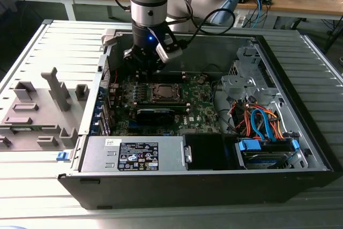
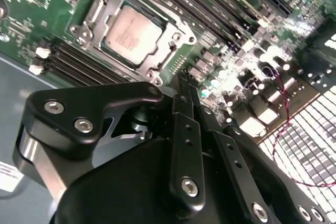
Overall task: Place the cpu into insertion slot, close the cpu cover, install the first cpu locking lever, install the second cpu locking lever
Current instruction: 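Install the first cpu locking lever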
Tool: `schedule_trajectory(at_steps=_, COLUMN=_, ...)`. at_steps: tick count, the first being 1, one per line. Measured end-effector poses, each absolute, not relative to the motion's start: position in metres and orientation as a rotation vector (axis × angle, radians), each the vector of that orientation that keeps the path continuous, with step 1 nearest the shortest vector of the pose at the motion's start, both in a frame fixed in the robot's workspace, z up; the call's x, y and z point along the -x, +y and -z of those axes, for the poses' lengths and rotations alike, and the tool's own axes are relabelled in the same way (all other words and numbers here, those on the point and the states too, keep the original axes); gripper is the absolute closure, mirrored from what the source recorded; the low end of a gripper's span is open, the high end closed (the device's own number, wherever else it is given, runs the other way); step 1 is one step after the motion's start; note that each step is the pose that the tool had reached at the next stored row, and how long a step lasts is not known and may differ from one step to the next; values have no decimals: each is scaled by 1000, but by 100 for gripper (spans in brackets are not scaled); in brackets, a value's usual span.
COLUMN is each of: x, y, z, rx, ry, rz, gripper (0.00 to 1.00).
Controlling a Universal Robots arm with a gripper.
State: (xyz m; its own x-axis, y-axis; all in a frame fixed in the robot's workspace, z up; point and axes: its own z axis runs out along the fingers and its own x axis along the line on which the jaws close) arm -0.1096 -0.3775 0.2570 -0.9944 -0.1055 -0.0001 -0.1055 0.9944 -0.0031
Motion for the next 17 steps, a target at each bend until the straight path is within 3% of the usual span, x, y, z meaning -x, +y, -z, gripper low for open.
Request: schedule_trajectory(at_steps=17, x=123, y=-351, z=-257, rx=166, ry=3137, rz=5, gripper=89)
